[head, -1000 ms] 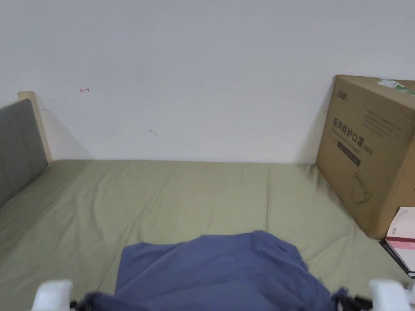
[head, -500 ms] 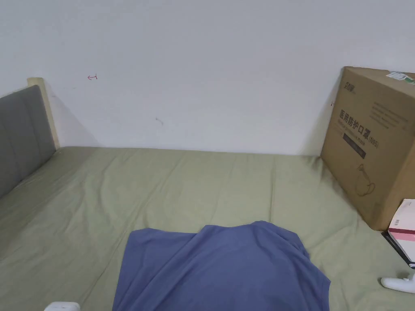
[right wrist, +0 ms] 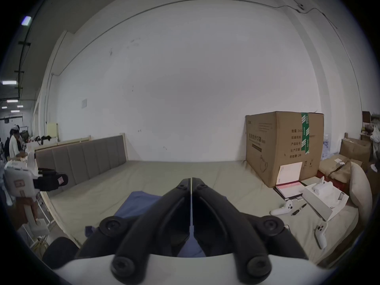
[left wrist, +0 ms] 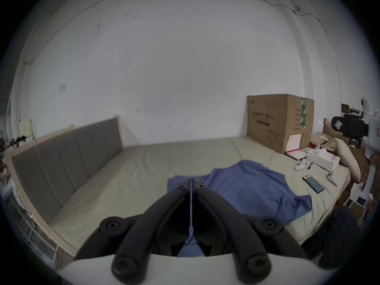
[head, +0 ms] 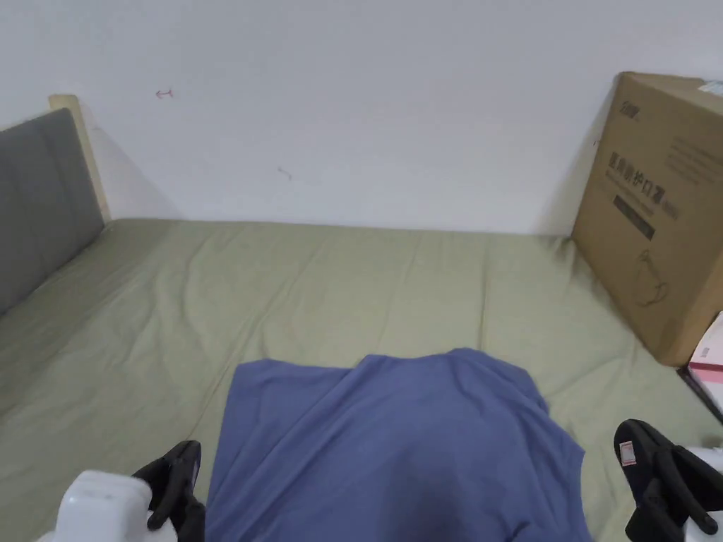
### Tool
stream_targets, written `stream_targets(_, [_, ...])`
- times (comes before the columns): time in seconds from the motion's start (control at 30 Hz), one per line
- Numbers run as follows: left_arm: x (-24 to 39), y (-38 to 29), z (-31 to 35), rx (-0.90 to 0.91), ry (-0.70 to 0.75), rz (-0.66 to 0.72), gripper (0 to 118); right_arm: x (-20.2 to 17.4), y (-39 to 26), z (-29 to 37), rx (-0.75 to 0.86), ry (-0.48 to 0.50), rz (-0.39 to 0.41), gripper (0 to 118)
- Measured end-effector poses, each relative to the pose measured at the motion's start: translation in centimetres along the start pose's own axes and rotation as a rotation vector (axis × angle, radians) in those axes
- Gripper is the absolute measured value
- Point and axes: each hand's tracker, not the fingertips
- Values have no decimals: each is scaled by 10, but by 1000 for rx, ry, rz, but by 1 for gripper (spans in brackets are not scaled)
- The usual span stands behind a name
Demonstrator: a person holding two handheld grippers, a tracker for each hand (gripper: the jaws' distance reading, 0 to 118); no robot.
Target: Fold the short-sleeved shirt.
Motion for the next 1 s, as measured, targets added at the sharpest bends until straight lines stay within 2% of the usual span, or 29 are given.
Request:
stream_targets(0.07, [-7, -11, -10, -88, 22, 17, 2, 2, -9, 1, -27, 6, 5, 1])
stream_targets(0.17, [-49, -49, -45, -355, -40, 156, 2, 5, -23, -1, -95, -4, -4, 1])
stream_targets(0.2, [-57, -65, -58, -475, -57, 184, 6, 7, -28, -2, -128, -6, -9, 1])
stream_targets(0.23, [-73, -89, -75, -560, -63, 222, 27, 9, -35, -5, -169, -17, -5, 1])
stream_targets(0.3, [-82, -117, -93, -640, -8, 184, 108, 17, -48, -13, -246, -37, 4, 1])
stream_targets(0.33, [-85, -128, -99, -646, -24, 179, 111, 21, -56, -17, -277, -48, 2, 1])
stream_targets(0.4, [-72, -133, -102, -622, -28, 165, 102, 29, -68, -25, -355, -78, 2, 0])
stream_targets(0.53, [-55, -142, -118, -715, -52, 127, 101, 46, -90, -38, -492, -137, -34, 0])
stream_targets(0.57, [-51, -145, -122, -736, -38, 91, 94, 50, -94, -38, -516, -147, -39, 0])
stream_targets(0.6, [-46, -148, -125, -753, -45, 61, 61, 55, -99, -40, -544, -157, -48, 1])
stream_targets(0.63, [-53, -156, -134, -768, -67, 48, 23, 60, -105, -43, -588, -162, -60, 1])
stream_targets(0.67, [-51, -157, -138, -782, -70, 46, 7, 63, -110, -45, -609, -189, -62, 1])
stream_targets(0.7, [-48, -158, -141, -787, -66, 43, 7, 67, -115, -46, -631, -224, -59, 19])
stream_targets(0.77, [-40, -149, -136, -778, -52, 23, 7, 77, -124, -52, -692, -217, -106, 100])
stream_targets(0.8, [-38, -146, -134, -776, -54, 25, 7, 82, -130, -56, -731, -187, -151, 117])
stream_targets(0.83, [-37, -144, -133, -775, -54, 29, 7, 84, -140, -60, -775, -158, -180, 117])
stream_targets(0.87, [-36, -142, -130, -772, -53, 31, 7, 84, -139, -69, -692, -114, -116, 117])
stream_targets(0.9, [-42, -147, -135, -771, -54, 35, 7, 80, -152, -73, -743, -174, -154, 117])
stream_targets(0.93, [-42, -146, -134, -767, -53, 37, 7, 75, -160, -80, -789, -176, -91, 117])
stream_targets(1.0, [-42, -143, -132, -766, -49, 41, 7, 67, -166, -75, -804, -156, -64, 117])
